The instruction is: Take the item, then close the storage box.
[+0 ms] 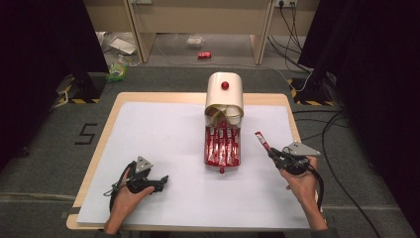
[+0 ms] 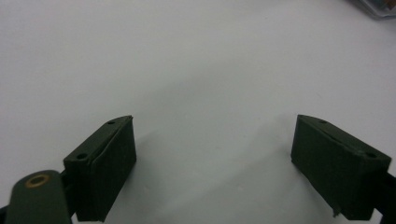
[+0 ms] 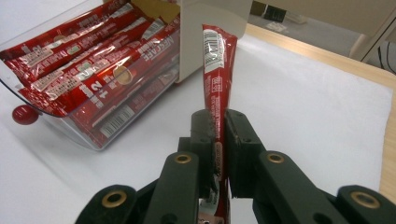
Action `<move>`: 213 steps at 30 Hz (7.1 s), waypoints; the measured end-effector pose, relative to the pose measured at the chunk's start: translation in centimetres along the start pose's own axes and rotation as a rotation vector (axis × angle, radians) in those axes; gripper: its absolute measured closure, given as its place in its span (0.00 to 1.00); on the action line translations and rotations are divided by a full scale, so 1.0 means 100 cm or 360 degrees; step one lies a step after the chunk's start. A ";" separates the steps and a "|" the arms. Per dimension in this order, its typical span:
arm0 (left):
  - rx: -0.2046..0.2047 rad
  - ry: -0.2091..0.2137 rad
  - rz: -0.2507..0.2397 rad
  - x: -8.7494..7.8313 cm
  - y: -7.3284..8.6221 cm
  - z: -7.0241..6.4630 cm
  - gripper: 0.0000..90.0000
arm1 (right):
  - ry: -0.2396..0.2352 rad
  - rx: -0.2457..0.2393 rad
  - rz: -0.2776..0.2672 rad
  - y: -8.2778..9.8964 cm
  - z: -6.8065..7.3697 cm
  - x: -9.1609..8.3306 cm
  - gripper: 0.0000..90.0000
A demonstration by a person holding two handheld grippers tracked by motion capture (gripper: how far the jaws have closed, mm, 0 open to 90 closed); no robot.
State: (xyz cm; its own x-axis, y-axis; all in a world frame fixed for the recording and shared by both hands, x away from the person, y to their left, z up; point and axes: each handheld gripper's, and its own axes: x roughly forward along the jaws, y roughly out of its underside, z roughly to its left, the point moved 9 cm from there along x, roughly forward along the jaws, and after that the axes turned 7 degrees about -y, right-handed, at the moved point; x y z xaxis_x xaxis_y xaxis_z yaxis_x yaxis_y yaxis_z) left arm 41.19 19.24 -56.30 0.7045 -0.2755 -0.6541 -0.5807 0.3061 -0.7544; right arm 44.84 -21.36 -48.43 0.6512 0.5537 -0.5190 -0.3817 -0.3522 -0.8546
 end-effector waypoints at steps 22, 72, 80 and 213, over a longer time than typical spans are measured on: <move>0.0000 0.0001 0.0000 0.000 0.000 0.000 0.15 | 0.0013 0.0043 0.0120 0.027 -0.009 0.013 0.92; 0.0000 0.0000 0.0000 0.000 0.000 0.000 0.15 | -0.0026 0.0147 0.0107 0.034 -0.009 0.023 0.62; 0.0000 0.0000 0.0000 0.000 0.000 0.000 0.15 | -0.0049 0.0155 -0.0008 0.018 0.000 0.022 0.49; 0.0001 0.0001 0.0004 0.000 0.000 0.000 0.14 | -0.0115 -0.0075 0.0024 0.006 0.088 0.079 0.25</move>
State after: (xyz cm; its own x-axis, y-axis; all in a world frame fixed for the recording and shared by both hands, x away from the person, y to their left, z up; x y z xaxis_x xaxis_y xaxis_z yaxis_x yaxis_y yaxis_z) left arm 41.21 19.25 -56.31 0.7027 -0.2751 -0.6562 -0.5825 0.3073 -0.7525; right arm 44.02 -10.57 -53.26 0.5959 0.6004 -0.5333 -0.3585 -0.3953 -0.8457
